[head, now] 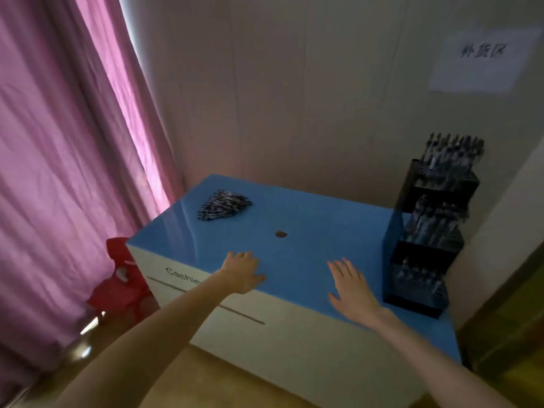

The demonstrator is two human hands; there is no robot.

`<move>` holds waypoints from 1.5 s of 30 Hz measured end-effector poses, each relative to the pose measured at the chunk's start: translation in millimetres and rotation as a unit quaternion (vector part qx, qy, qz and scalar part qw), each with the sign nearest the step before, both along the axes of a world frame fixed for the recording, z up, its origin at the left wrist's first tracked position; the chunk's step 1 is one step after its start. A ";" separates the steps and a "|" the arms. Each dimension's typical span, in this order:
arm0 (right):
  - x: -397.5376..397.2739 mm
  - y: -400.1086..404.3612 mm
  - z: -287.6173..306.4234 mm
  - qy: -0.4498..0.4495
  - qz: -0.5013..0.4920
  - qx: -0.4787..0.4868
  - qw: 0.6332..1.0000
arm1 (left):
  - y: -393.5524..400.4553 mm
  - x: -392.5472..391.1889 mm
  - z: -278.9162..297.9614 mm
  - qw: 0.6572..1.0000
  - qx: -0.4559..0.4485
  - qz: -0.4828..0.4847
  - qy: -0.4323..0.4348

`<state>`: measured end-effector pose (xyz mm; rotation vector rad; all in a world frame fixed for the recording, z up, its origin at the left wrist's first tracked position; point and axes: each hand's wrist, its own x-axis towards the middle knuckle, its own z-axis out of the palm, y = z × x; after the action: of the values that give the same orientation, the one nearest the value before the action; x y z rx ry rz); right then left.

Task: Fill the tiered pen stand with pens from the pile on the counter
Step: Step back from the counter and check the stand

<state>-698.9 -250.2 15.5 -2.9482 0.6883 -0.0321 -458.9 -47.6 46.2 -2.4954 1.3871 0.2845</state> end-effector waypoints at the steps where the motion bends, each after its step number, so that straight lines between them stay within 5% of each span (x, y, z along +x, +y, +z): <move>1: 24.4 6.3 -3.7 -0.003 0.006 0.007 1.000 | 12.4 17.8 -4.1 1.000 0.000 0.011 0.010; 11: 261.7 102.1 -47.9 -0.031 0.027 0.103 0.994 | 134.2 201.7 -32.3 0.996 0.018 0.059 0.063; 20: 390.2 117.5 -58.4 0.042 0.067 0.170 0.982 | 121.7 323.0 -57.0 0.986 -0.067 0.091 0.121; 33: 553.3 47.8 -86.8 0.078 0.176 0.040 0.980 | 32.6 461.9 -89.3 0.981 -0.085 0.094 0.147; 45: 585.3 42.2 -99.8 0.081 0.238 -0.017 0.968 | 3.0 508.6 -123.2 0.971 -0.153 0.054 0.174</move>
<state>-113.6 -208.0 -84.4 -3.0870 -0.0222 0.2415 49.7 -44.6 -77.1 -2.8871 1.5258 0.5976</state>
